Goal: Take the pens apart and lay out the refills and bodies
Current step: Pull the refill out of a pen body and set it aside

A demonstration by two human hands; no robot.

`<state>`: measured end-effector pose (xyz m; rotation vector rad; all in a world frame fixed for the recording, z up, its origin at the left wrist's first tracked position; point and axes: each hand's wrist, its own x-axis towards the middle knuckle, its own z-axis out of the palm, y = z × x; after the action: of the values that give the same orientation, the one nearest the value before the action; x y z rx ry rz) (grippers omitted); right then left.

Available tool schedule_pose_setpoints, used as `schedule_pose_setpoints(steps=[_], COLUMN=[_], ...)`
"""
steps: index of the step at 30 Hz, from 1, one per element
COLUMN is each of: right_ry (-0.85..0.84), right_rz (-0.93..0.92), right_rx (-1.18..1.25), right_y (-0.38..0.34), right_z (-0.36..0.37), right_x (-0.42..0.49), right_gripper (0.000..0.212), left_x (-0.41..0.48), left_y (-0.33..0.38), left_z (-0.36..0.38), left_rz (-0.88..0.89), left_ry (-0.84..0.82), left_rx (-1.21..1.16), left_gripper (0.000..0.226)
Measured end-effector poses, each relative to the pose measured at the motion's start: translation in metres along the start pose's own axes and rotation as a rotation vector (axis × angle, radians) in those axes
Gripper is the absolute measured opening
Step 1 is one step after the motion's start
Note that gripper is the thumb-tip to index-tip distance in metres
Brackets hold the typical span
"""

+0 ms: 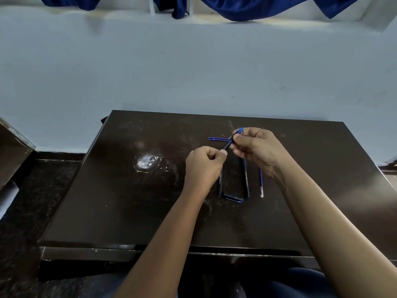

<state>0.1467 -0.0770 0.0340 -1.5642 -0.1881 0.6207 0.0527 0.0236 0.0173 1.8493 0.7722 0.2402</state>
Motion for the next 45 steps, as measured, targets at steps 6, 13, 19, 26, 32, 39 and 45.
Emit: schedule_pose_setpoints(steps=[6,13,19,26,32,39,45], right_ry=[0.001,-0.017,-0.019,-0.028,-0.034,-0.035,-0.037], right_rz=[-0.014,-0.007,-0.01,-0.014,-0.01,-0.012,-0.013], right_rx=[0.017,0.01,-0.011,-0.014,-0.007,-0.027,-0.022], right_y=[-0.001,0.0005,0.0011,0.0022,0.0026,0.0031,0.003], right_z=[-0.0014,-0.0004,-0.0014,-0.0008,0.0001,0.0005,0.0012], right_x=[0.001,0.0014,0.0024,0.003,0.0028,0.003,0.0027], right_gripper=[0.007,0.009,0.012,0.008,0.01,0.012,0.011], left_x=[-0.0016,-0.0006,-0.0005,-0.0003,0.0,0.0007,0.001], left_y=[0.0052,0.0006,0.002,0.0032,-0.0015,0.0005,0.0029], left_z=[-0.0009,0.0017,0.0026,0.0033,0.004,0.0025,0.0046], left_rz=[-0.042,0.009,-0.026,-0.046,0.011,0.011,-0.03], left_ry=[-0.021,-0.013,-0.067,-0.054,-0.003,-0.033,-0.03], left_rx=[-0.074,-0.03,-0.04,-0.091,-0.018,0.004,-0.093], left_gripper=[0.047,0.025,0.042,0.041,0.022,0.033,0.043])
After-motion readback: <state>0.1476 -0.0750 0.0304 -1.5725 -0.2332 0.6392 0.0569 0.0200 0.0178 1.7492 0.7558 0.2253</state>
